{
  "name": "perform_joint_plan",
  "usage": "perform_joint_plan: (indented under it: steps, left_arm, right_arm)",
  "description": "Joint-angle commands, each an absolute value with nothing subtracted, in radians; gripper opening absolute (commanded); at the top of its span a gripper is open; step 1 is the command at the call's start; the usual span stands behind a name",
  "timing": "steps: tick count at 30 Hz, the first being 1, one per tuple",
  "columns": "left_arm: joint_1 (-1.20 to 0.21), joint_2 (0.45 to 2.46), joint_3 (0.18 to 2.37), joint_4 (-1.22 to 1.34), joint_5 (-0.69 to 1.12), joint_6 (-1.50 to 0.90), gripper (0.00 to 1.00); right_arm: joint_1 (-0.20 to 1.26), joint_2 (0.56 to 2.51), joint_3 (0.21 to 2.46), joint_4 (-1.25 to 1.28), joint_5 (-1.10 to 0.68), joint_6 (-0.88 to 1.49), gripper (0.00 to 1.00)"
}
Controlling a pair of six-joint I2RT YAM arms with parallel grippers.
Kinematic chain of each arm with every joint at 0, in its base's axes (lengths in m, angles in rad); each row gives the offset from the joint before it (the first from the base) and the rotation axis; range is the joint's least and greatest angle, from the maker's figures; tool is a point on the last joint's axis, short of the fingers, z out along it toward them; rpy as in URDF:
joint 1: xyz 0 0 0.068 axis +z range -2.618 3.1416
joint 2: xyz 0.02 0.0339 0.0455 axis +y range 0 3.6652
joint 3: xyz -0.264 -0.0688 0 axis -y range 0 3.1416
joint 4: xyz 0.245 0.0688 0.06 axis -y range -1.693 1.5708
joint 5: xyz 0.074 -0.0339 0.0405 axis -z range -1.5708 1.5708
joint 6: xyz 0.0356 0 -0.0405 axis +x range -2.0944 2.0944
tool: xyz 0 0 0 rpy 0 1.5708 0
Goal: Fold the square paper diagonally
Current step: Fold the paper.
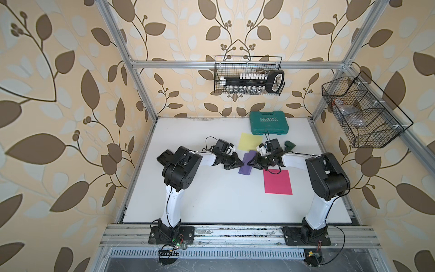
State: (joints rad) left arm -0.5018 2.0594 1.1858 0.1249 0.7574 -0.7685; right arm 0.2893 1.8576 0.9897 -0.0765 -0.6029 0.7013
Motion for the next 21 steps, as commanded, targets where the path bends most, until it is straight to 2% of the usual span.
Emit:
perform_joint_plan:
  steps: [1, 6, 13, 18, 21]
  left_arm:
    - [-0.492, 1.95, 1.201, 0.082, 0.772, -0.727, 0.22]
    - [-0.437, 1.808, 1.157, 0.028, 0.77, -0.719, 0.32]
    - [-0.328, 1.562, 1.181, -0.2, 0.752, -0.564, 0.45]
    - [-0.235, 1.501, 1.252, -0.278, 0.903, -0.51, 0.51]
    - [-0.225, 1.493, 1.302, -0.284, 1.009, -0.489, 0.54]
  right_arm:
    - [0.287, 1.803, 0.989, -0.124, -0.632, 0.645, 0.15]
    - [0.285, 1.707, 1.022, -0.248, -0.692, 0.534, 0.14]
    - [0.28, 1.575, 1.092, -0.385, -0.933, 0.376, 0.17]
    - [0.276, 1.514, 1.15, -0.379, -1.094, 0.341, 0.2]
    - [0.278, 1.492, 1.184, -0.35, -1.171, 0.339, 0.21]
